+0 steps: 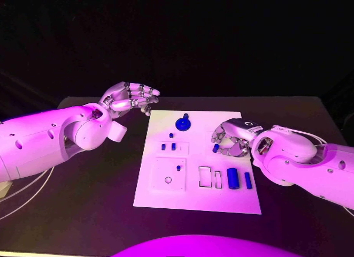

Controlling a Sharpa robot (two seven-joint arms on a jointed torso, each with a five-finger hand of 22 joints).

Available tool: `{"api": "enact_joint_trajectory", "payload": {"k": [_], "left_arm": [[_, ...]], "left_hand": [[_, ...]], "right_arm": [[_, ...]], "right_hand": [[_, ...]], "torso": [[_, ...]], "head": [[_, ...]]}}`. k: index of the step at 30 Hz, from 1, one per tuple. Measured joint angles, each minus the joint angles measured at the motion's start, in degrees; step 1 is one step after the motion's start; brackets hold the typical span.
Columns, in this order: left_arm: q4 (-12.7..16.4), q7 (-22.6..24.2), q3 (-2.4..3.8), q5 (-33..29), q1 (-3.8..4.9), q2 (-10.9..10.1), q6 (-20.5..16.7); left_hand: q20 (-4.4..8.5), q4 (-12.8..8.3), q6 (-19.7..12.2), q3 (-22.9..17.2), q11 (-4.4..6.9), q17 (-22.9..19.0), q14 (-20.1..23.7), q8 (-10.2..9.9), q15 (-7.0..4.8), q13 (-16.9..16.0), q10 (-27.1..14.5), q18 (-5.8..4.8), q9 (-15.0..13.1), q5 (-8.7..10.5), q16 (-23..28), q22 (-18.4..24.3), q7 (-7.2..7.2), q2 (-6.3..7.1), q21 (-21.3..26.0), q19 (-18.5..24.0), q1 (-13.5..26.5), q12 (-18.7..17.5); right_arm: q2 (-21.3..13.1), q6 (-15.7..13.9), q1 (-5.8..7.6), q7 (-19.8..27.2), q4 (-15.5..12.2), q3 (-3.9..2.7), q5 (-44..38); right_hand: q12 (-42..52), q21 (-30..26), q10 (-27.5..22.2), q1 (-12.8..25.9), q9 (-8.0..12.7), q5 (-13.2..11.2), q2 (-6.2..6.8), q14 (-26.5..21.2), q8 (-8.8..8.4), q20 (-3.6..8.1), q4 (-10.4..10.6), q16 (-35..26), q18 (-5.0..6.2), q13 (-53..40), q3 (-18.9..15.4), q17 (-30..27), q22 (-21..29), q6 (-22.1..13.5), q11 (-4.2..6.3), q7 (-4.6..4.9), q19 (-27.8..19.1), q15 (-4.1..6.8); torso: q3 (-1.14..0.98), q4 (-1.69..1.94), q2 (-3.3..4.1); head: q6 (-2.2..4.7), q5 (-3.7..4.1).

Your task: Assemble the parts on the task board

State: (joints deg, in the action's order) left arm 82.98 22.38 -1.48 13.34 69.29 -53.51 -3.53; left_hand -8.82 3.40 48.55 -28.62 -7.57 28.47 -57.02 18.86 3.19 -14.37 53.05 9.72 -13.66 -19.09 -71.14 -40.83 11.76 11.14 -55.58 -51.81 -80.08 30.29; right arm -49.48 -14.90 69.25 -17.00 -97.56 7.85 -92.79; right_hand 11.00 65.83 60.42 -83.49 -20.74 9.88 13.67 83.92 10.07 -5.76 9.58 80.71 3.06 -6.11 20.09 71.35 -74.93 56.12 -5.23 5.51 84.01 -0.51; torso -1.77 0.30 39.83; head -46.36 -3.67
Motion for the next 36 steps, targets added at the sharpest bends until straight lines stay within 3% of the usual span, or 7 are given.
{"api": "enact_joint_trajectory", "payload": {"k": [7,14,19,24,28,31,36], "left_arm": [[-0.04,0.03,0.00,-0.03,0.00,0.05,-0.03],[-0.05,0.05,0.00,-0.08,0.00,0.05,-0.04],[-0.05,0.06,0.00,-0.10,0.00,0.04,-0.05],[-0.06,0.06,0.00,-0.12,0.00,0.05,-0.06],[-0.07,0.06,0.00,-0.13,0.00,0.07,-0.06],[-0.09,0.06,0.00,-0.14,0.00,0.08,-0.07],[-0.16,0.04,0.00,-0.16,0.00,0.10,-0.07]], "left_hand": [[0.00,0.00,0.00,0.00,0.00,0.00,0.00,0.00,0.00,-0.04,0.00,0.00,0.00,0.00,0.00,0.00,0.00,0.00,0.00,0.00,0.00,0.00],[0.00,0.00,0.00,0.00,0.00,0.00,0.00,0.00,0.00,-0.03,0.00,0.00,0.00,0.00,0.00,0.00,0.00,0.00,0.00,0.00,0.00,0.00],[0.00,0.00,0.00,0.00,0.00,0.01,0.00,0.00,0.00,-0.03,0.00,0.00,0.00,0.00,0.00,0.00,0.00,0.00,0.00,0.00,0.00,0.00],[0.00,-0.17,0.00,-0.17,0.00,0.01,0.00,0.31,0.00,-0.03,0.00,0.00,0.00,0.00,0.00,0.07,0.00,-0.21,0.00,0.00,-0.21,0.00],[0.00,-0.17,0.00,-0.17,0.00,0.01,0.00,0.31,0.00,-0.02,0.00,0.00,0.00,0.00,0.00,0.07,0.00,-0.21,0.00,0.00,-0.21,0.00],[0.00,-0.17,0.00,-0.17,0.00,0.01,0.00,0.31,0.00,-0.02,0.00,0.00,0.00,0.00,0.00,0.07,0.00,-0.21,0.00,0.00,-0.21,0.00],[0.00,-0.17,0.00,-0.17,0.00,0.02,0.00,0.31,0.00,-0.02,0.00,0.00,0.00,0.00,0.00,0.07,0.00,-0.21,0.00,0.00,-0.21,0.00]], "right_arm": [[0.63,0.94,-0.41,0.01,0.56,0.10,-0.26],[1.08,1.22,-0.67,0.07,0.98,0.06,-0.23],[1.33,0.82,-0.82,-0.17,1.25,0.05,-0.18],[1.60,-0.84,-1.09,-0.76,1.37,0.10,0.06],[1.66,-2.22,-1.22,-1.27,1.35,0.14,0.28],[1.55,-3.49,-1.32,-1.62,1.07,0.20,0.51],[0.58,-5.80,-1.33,-1.75,-0.03,0.17,1.49]], "right_hand": [[0.82,1.24,2.24,0.00,-0.21,0.00,0.00,0.01,0.35,0.00,1.66,0.00,0.00,0.00,1.67,-0.15,0.00,2.05,0.63,0.44,0.00,0.00],[1.27,3.75,5.46,0.02,-0.64,0.00,-0.01,0.13,0.97,0.79,3.09,0.23,0.00,0.11,3.95,0.04,0.01,4.05,1.53,0.90,-0.05,0.99],[1.63,4.91,8.08,-0.52,-1.17,-0.05,-0.59,0.01,1.67,1.26,3.16,0.23,-0.01,-0.32,5.64,0.00,0.01,5.59,2.36,0.74,0.00,1.46],[1.62,6.49,9.03,0.17,-1.51,0.45,-1.58,0.00,2.10,1.68,3.68,0.23,0.00,-0.62,6.57,-0.06,0.01,5.97,2.46,0.35,0.01,1.87],[1.61,6.90,9.50,-0.03,-1.82,0.56,-2.22,0.21,2.37,1.67,3.14,0.45,0.00,-0.77,7.16,-0.01,0.02,6.18,2.37,0.38,0.01,2.07],[1.09,7.64,9.71,-0.20,-1.90,-1.25,-2.39,0.00,2.99,2.08,1.86,0.45,0.00,-0.96,8.54,0.00,0.02,6.36,2.15,0.37,0.00,2.28],[0.73,8.79,10.07,-0.21,-1.90,-0.32,-2.39,0.00,3.50,2.08,1.05,0.45,0.00,-1.26,9.35,-0.08,0.02,6.36,1.79,0.37,0.01,2.28]], "torso": [[-0.01,-0.03,0.00],[-0.04,-0.01,0.00],[-0.05,-0.01,0.00],[-0.05,-0.02,-0.01],[-0.06,-0.02,-0.01],[-0.04,-0.01,-0.02],[-0.01,0.00,-0.04]], "head": [[-0.02,-0.01],[-0.18,0.06],[-0.20,0.14],[-0.30,0.21],[-0.35,0.29],[-0.35,0.32],[-0.28,0.31]]}}
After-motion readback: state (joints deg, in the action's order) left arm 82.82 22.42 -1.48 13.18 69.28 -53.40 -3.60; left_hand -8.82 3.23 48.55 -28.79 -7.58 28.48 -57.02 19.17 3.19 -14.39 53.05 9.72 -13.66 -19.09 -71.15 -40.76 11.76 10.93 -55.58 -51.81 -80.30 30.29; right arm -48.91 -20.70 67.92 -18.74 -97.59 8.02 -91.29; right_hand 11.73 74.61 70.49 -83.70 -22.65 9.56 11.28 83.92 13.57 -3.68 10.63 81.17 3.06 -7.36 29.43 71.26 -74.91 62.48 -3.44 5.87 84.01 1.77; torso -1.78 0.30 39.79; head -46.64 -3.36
